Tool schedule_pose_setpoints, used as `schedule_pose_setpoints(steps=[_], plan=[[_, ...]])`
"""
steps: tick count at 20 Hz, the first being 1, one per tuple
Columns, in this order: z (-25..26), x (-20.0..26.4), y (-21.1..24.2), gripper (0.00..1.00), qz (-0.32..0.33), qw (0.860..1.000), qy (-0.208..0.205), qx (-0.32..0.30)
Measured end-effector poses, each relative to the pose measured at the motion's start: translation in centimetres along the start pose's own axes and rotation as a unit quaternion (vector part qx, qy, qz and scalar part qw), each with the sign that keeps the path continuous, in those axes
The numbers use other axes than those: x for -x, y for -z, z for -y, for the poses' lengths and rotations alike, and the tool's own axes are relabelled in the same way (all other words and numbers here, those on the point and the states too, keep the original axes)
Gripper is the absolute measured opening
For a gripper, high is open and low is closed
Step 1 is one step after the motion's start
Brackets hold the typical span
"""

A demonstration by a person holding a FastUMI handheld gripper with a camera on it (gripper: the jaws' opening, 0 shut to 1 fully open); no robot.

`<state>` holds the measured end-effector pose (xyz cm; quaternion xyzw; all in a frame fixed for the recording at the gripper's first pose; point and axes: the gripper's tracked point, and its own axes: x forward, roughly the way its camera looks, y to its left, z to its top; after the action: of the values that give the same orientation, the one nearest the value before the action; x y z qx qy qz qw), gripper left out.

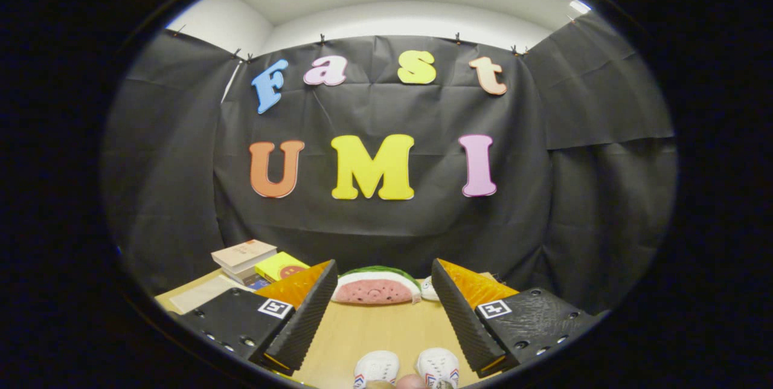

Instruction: Open the storage box then place both shoes into the box .Put the left shoe in first, then the right shoe, with the right side of both shoes facing outward in a uniform manner.

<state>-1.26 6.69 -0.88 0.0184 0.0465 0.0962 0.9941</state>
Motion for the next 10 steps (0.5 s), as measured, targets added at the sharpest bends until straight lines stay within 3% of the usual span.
schedule_pose_setpoints(steps=[10], plan=[[-11.1, 0.6, 9.3, 0.96, -0.117, 0.988, -0.096, -0.030]])
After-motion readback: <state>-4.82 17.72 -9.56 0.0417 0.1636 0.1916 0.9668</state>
